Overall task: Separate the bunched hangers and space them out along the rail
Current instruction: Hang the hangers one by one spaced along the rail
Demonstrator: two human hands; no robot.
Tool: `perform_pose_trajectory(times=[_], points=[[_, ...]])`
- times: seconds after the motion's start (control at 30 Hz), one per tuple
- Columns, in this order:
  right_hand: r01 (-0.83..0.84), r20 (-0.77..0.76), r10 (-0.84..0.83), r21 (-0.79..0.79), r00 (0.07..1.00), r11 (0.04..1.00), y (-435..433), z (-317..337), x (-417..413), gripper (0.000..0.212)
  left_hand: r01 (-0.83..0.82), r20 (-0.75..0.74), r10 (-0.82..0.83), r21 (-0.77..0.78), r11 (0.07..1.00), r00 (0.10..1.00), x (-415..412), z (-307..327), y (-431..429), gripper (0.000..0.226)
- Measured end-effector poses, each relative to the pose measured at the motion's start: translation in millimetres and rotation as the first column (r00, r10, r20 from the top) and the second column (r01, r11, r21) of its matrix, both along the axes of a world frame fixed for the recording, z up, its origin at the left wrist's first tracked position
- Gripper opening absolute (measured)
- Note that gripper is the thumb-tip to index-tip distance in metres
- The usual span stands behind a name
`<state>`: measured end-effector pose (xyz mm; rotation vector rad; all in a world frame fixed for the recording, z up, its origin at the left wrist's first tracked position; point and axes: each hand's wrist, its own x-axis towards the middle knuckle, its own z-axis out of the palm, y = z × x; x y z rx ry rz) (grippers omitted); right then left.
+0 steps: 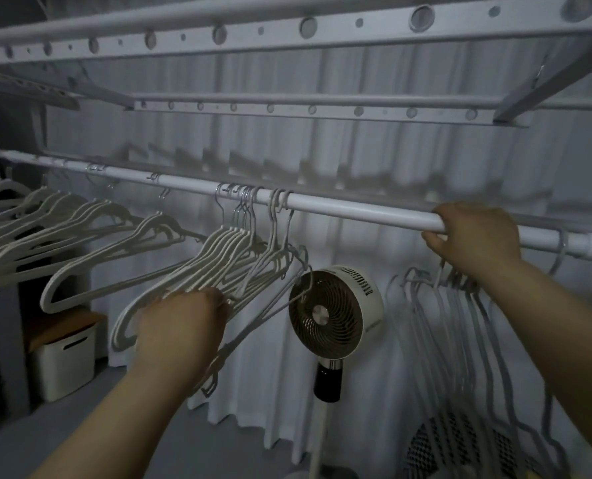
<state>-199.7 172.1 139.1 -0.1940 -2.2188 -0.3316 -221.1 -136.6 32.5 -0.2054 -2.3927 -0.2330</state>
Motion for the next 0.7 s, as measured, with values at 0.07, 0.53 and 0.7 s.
perform_pose_trajectory(times=[0.07,0.53,0.7], points=[[0.000,-0.032,0.000,0.010,1.000,1.000,1.8,-2.0,-1.8,0.025,0.061,0.005,-0.061,0.078,0.995,0.998,-1.2,3.8,2.5,0.029],[0.036,-0.036,-0.035,0.016,0.999,0.999,17.7,-3.5,18.0,0.032,0.303,-0.065,-0.296,0.211,0.929,0.953,-18.5,30.0,69.8,0.031],[0.041,0.019,-0.041,0.014,0.999,0.999,26.6,-2.4,22.4,0.036,0.322,0.026,-0.336,0.218,0.921,0.942,-21.7,21.4,87.5,0.029]])
